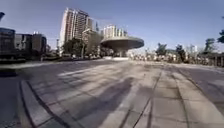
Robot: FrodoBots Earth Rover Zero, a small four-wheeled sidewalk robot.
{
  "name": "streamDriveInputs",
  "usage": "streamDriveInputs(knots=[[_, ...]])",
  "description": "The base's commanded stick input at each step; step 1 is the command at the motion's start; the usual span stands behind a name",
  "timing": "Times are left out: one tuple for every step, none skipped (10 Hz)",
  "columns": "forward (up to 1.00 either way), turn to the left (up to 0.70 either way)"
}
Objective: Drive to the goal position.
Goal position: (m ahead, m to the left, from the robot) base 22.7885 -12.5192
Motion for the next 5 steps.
streamDriveInputs(knots=[[0.70,0.00],[0.70,0.00],[0.70,0.00],[0.70,-0.02],[0.70,-0.02]])
